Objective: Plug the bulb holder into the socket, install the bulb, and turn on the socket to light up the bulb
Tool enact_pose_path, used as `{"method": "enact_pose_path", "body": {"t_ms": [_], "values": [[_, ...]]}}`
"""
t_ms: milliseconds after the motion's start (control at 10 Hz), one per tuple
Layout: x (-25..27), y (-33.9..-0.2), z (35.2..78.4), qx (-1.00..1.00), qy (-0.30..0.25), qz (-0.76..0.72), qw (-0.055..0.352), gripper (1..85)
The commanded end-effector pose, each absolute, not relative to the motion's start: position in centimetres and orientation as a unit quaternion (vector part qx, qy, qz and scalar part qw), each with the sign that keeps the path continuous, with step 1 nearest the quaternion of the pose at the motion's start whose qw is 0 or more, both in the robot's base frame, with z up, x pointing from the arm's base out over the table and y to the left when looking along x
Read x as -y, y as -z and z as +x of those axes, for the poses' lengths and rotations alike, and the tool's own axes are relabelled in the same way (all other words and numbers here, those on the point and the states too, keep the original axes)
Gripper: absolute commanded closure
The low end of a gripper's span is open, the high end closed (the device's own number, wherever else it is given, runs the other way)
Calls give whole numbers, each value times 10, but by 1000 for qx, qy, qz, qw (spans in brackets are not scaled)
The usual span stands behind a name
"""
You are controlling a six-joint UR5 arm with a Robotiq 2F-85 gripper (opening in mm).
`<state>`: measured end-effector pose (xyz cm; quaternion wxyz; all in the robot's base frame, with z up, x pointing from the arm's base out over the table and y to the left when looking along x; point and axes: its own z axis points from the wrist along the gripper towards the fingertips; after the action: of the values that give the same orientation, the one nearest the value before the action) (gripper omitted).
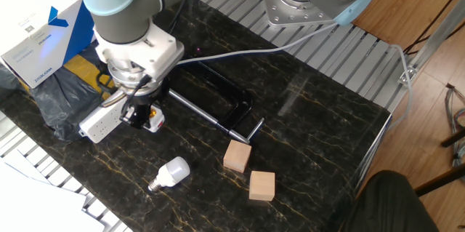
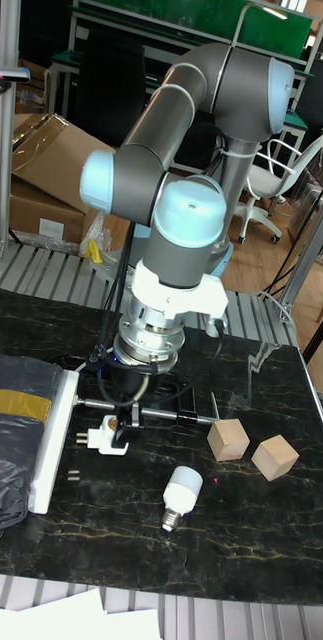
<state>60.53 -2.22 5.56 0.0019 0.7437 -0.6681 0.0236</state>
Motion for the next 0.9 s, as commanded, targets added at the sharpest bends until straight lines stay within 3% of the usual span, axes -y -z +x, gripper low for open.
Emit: {"method": "enact_pose_path", "body": {"t_ms": [0, 800], "values": [[19, -56, 613, 690, -26, 723, -10, 847], [24, -43, 596, 703, -11, 711, -4, 847]]}}
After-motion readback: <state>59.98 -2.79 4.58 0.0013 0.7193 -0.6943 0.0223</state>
